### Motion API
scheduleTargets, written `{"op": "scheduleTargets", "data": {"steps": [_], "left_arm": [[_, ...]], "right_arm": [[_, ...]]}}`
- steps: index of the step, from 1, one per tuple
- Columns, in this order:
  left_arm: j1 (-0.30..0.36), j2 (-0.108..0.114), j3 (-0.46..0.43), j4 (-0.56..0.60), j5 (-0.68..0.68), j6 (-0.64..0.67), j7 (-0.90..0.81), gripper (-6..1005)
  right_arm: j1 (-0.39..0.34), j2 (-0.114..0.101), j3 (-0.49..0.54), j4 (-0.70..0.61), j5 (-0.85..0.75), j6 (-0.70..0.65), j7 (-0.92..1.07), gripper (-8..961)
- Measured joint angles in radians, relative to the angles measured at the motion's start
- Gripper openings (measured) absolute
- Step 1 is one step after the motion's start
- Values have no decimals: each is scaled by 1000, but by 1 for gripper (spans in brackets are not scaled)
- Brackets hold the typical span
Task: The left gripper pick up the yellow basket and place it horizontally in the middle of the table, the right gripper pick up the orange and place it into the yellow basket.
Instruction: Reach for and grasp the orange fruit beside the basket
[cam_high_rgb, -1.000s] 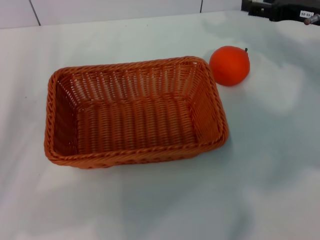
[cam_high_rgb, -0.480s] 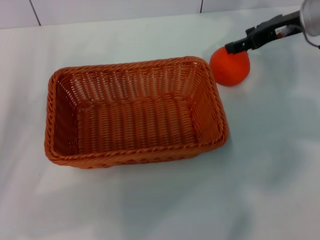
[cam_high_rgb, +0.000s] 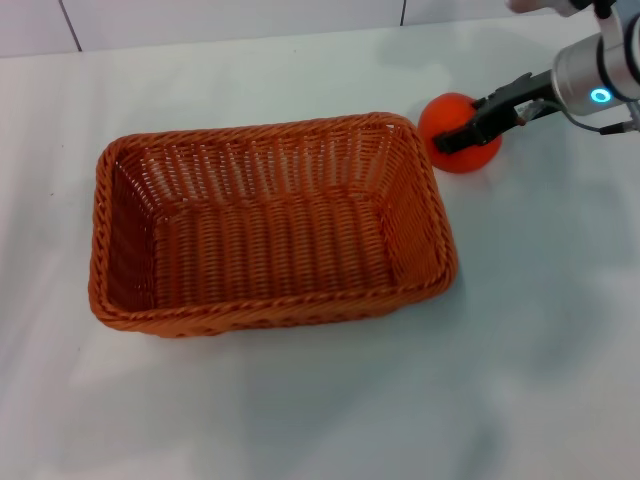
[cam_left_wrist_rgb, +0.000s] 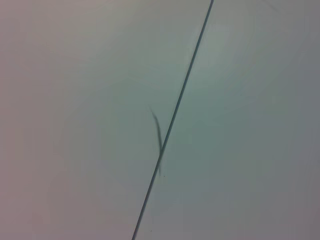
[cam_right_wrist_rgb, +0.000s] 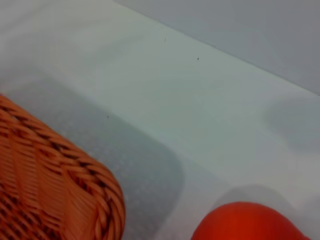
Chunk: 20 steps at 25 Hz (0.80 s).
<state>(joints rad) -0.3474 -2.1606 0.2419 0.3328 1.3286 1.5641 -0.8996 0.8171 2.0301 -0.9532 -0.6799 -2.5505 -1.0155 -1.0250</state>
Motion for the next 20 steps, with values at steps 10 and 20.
{"op": "scheduleTargets", "data": {"steps": [10, 20], "left_arm": [[-7, 1, -1, 0, 0, -19, 0, 520], [-9, 0, -1, -2, 0, -24, 0, 520]], "right_arm": [[7, 15, -14, 10, -4, 43, -15, 549], [5, 4, 4, 7, 36, 44, -16, 403]]}}
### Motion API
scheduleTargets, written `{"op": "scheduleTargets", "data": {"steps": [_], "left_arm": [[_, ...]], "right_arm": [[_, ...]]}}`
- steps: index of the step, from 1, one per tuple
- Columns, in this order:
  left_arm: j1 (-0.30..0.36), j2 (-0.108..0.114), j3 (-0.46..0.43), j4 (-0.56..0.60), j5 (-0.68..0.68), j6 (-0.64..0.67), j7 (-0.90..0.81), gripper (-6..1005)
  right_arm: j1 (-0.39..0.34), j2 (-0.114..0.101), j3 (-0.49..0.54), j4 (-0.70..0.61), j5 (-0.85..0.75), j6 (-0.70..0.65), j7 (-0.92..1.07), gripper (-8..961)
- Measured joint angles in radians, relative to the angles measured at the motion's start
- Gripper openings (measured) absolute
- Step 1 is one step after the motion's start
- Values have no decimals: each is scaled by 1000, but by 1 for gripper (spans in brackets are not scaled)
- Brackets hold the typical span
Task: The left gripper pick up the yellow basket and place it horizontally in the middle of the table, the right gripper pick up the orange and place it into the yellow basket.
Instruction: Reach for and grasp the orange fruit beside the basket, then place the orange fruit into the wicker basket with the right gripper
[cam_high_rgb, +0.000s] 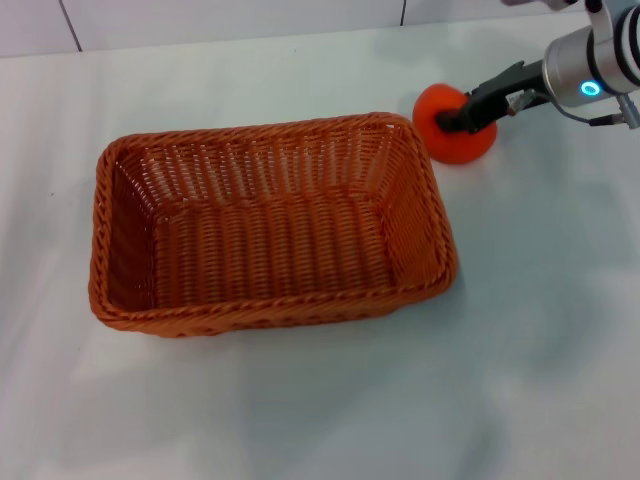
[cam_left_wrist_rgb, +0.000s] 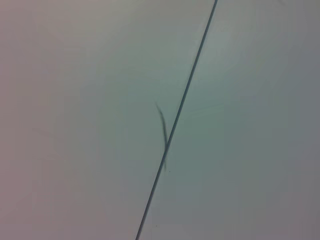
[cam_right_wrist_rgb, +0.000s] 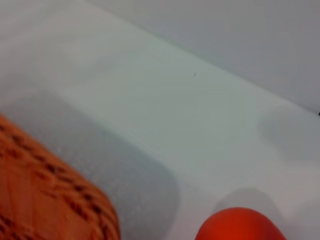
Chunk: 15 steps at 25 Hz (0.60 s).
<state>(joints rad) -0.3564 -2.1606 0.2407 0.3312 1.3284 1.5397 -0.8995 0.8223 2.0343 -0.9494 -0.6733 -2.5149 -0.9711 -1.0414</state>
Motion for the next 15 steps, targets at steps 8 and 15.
{"op": "scheduleTargets", "data": {"steps": [8, 15], "left_arm": [[-1, 1, -20, -14, 0, 4, 1, 520], [3, 2, -24, -16, 0, 7, 0, 520]], "right_arm": [[-76, -22, 183, -31, 329, -25, -119, 334], [-131, 4, 186, -6, 825, -276, -423, 245]]}}
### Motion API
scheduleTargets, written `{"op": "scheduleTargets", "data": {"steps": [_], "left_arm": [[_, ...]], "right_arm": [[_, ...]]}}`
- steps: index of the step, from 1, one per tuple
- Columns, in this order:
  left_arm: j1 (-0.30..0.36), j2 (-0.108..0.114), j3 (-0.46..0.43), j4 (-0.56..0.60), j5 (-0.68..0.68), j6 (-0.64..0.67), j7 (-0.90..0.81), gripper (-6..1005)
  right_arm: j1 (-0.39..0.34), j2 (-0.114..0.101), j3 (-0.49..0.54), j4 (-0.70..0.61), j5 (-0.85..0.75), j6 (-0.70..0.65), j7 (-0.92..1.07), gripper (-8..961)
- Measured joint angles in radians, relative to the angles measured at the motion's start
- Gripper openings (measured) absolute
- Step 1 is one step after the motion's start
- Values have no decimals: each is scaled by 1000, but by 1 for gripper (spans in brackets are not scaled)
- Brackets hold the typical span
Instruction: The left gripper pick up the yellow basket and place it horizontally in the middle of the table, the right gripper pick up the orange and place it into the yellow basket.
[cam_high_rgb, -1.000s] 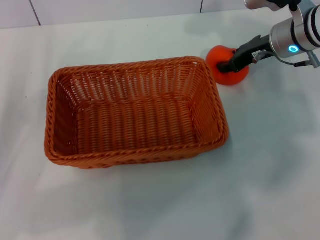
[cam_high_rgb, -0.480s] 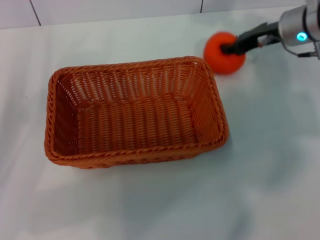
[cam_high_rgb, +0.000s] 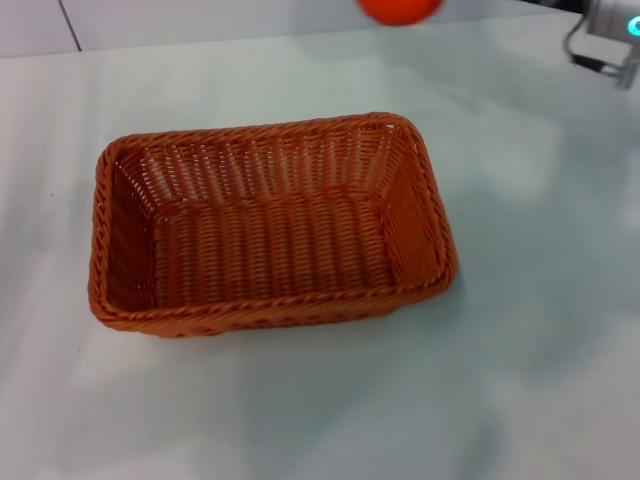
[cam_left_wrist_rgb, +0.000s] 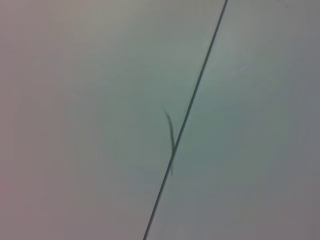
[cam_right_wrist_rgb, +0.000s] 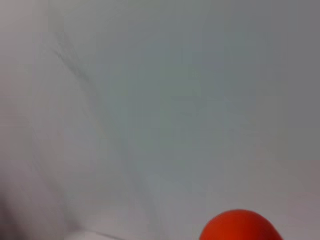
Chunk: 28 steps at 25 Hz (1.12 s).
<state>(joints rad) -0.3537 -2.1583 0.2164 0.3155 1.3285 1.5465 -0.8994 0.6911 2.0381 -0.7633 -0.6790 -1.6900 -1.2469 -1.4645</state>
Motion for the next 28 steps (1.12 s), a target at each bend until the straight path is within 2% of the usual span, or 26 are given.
{"op": "scheduleTargets", "data": {"steps": [2, 5, 7, 10, 18, 23, 26, 28], "left_arm": [[-2, 0, 0, -4, 0, -1, 0, 520], [-5, 0, 0, -7, 0, -1, 0, 520], [-5, -1, 0, -7, 0, 0, -1, 520], [-1, -1, 0, -7, 0, 1, -1, 520], [3, -3, 0, -7, 0, 3, -15, 520], [3, -4, 1, -7, 0, 6, -15, 520], [3, -3, 0, -7, 0, 12, -15, 520], [2, -3, 0, -7, 0, 13, -15, 520]], "right_arm": [[13, 28, -8, 6, 42, -96, -69, 228], [41, 49, -70, 31, 50, -161, -145, 208], [59, 48, -127, 62, 52, -162, -160, 195], [80, 46, -195, 93, 45, -160, -164, 233], [73, 44, -225, 96, 43, -156, -168, 333], [66, 42, -223, 96, 43, -163, -177, 584], [50, 42, -207, 92, 52, -160, -206, 797], [35, 46, -175, 101, 66, -129, -267, 822]]}}
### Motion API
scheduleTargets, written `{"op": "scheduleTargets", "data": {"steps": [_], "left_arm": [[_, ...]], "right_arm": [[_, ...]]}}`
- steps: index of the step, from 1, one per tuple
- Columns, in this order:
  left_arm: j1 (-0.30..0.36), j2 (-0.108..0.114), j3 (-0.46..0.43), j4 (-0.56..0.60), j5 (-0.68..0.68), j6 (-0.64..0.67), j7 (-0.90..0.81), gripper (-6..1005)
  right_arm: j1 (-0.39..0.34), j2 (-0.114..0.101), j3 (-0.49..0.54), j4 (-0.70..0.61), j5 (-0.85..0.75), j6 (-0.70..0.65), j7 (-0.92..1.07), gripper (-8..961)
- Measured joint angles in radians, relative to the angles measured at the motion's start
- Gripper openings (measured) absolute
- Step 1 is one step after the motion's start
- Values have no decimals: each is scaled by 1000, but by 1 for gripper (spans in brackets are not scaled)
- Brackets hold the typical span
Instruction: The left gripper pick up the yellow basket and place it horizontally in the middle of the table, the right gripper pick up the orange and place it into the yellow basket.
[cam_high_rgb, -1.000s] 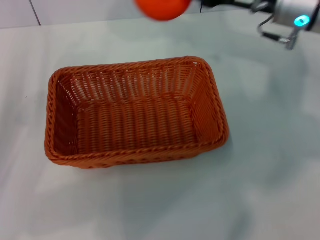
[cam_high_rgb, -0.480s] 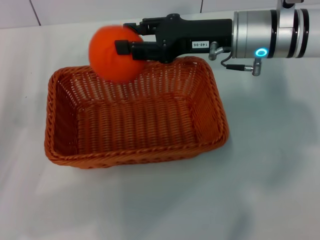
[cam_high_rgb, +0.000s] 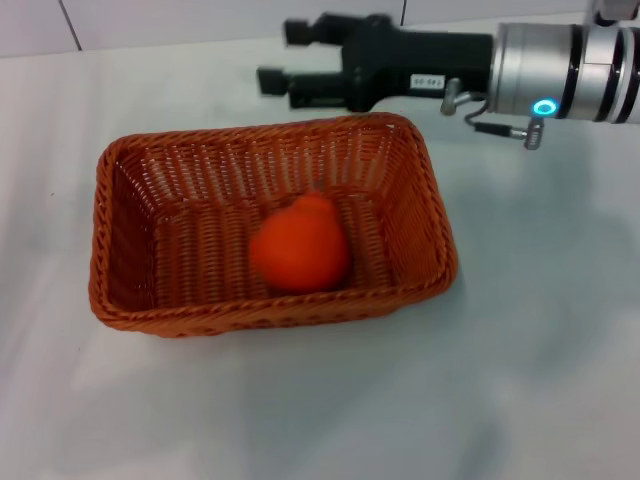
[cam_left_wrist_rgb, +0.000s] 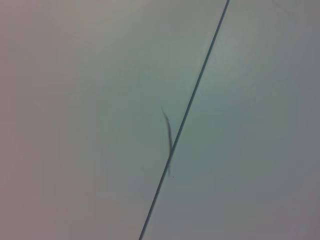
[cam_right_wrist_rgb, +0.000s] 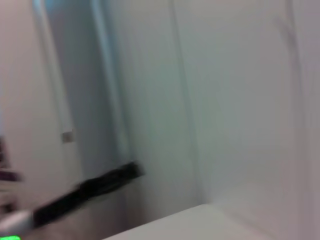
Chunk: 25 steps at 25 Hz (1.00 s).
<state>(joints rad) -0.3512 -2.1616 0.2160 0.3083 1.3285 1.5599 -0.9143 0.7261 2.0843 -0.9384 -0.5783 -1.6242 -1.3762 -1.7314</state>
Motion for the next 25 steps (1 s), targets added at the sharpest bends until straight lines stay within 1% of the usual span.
{"op": "scheduleTargets", "data": {"steps": [3, 6, 7, 8, 9, 12, 15, 17, 19, 25], "left_arm": [[1, 0, -4, 0, 0, 1, 2, 520], [7, -1, -26, -2, 0, 7, 8, 520], [9, -1, -35, -4, 0, 10, 8, 520], [11, -1, -47, -9, 0, 16, 9, 520], [13, 0, -54, -13, 0, 20, 9, 520], [21, 1, -83, -19, -1, 28, 13, 520], [31, 0, -103, -24, -2, 37, 31, 520], [36, 0, -109, -29, -6, 41, 46, 520], [41, -1, -112, -41, -16, 42, 63, 520], [43, -1, -131, -74, -26, 43, 105, 520]], "right_arm": [[-26, 6, 43, 53, 74, 117, -130, 860], [-56, 7, 67, 152, 243, 203, -296, 858], [-68, 7, 80, 189, 318, 208, -370, 858], [-93, 7, 107, 265, 475, 205, -522, 857], [-93, 7, 107, 265, 475, 205, -522, 857], [-126, 10, 150, 372, 719, 166, -728, 857], [-148, 11, 193, 446, 904, 132, -859, 857], [-159, 11, 213, 461, 969, 132, -886, 857], [-166, 10, 230, 464, 993, 144, -890, 857], [-162, 9, 254, 465, 998, 180, -891, 857]]}}
